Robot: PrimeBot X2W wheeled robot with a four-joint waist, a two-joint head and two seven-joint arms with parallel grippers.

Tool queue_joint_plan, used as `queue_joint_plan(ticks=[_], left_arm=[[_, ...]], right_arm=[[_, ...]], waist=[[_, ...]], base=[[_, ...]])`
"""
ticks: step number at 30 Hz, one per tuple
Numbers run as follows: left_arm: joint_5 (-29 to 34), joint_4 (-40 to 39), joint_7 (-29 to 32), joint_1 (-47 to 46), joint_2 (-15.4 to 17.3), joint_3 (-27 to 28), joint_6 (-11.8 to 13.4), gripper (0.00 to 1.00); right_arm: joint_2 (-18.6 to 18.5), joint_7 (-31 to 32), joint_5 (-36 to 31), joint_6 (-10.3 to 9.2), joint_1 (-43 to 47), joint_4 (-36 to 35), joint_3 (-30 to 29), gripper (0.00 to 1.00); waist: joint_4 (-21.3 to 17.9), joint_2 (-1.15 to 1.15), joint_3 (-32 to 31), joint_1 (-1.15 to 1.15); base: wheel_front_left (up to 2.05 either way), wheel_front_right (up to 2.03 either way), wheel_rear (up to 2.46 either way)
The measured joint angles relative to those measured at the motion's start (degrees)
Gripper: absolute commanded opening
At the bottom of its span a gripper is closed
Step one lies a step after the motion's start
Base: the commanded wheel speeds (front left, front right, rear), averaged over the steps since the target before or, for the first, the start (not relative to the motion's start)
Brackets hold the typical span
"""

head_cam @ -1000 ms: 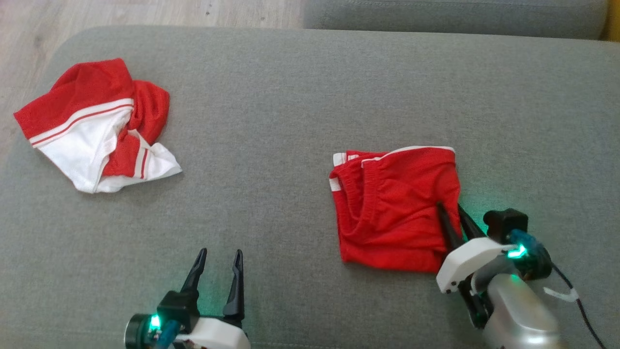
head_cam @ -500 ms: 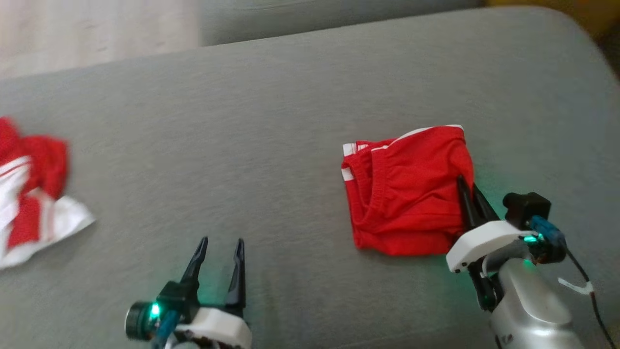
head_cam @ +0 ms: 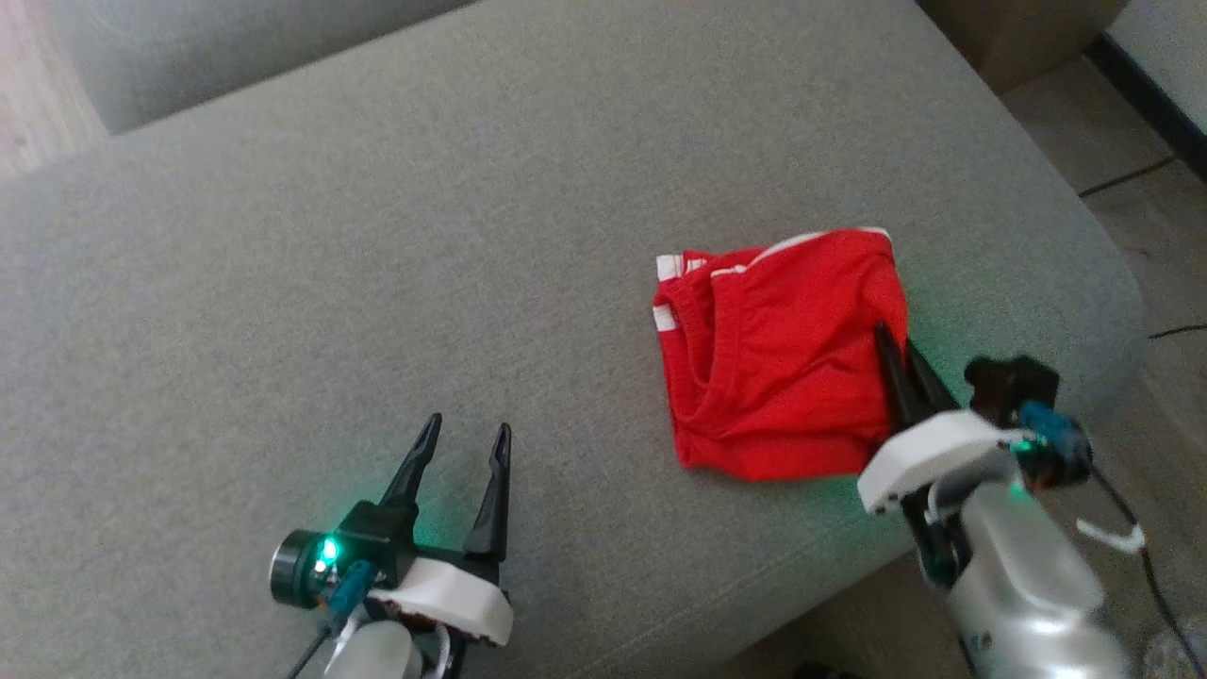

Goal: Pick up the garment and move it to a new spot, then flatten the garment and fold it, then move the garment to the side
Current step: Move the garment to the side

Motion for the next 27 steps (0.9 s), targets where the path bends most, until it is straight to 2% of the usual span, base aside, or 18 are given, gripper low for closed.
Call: queue_joint_plan(ticks=[3,7,15,20,21,22,24,27], left_arm=[[1.37,1.12,0.0,-0.54,0.0,0.52,-0.26,1.0],[2.88,1.4,0.0,-0.9,0.0,1.57,-0.32,1.0],[3.91,1.03,-0.1,-2.56,-0.02,3.19,-0.81,1.0],[3.92,0.23,-0.16,-3.03,-0.11,3.53,-0.82,1.0],[3.93,0.07,-0.18,-3.03,-0.12,3.67,-0.82,1.0],[4.01,-0.16,-0.18,-3.03,-0.14,3.78,-0.84,1.0],[4.25,-0.35,-0.18,-3.03,-0.29,4.0,-0.81,1.0],[3.92,-0.36,-0.16,-2.87,-0.27,5.06,-0.47,1.0]], right_arm=[[-1.82,0.0,-2.03,0.0,-4.59,1.12,0.33,0.0],[-6.77,-0.01,-4.88,0.0,-12.44,4.42,-1.35,0.0],[-16.37,0.21,-11.91,0.0,-19.97,14.89,-13.39,0.0],[-19.25,0.25,-16.84,0.0,-21.71,17.1,-19.78,0.0],[-19.58,0.25,-18.25,0.0,-22.14,17.03,-21.41,0.37],[-19.63,0.24,-19.25,0.0,-22.42,16.68,-23.03,1.0],[-19.14,0.24,-20.36,0.0,-22.51,15.43,-25.54,1.0],[-16.31,0.23,-20.54,0.0,-22.46,10.2,-26.48,1.0]], waist=[[0.83,0.0,1.39,0.01],[3.57,0.0,2.69,0.0],[10.13,0.0,5.58,0.0],[12.49,0.0,6.85,0.0],[12.82,0.0,7.13,0.0],[13.07,0.0,7.33,0.0],[13.31,0.0,7.46,0.01],[13.02,0.0,6.92,0.0]], base=[[0.0,0.0,0.0],[0.0,0.0,0.0],[0.0,0.0,0.0],[0.0,0.0,0.0],[0.0,0.0,0.0],[0.0,0.0,0.0],[0.0,0.0,0.0],[0.0,0.0,0.0]])
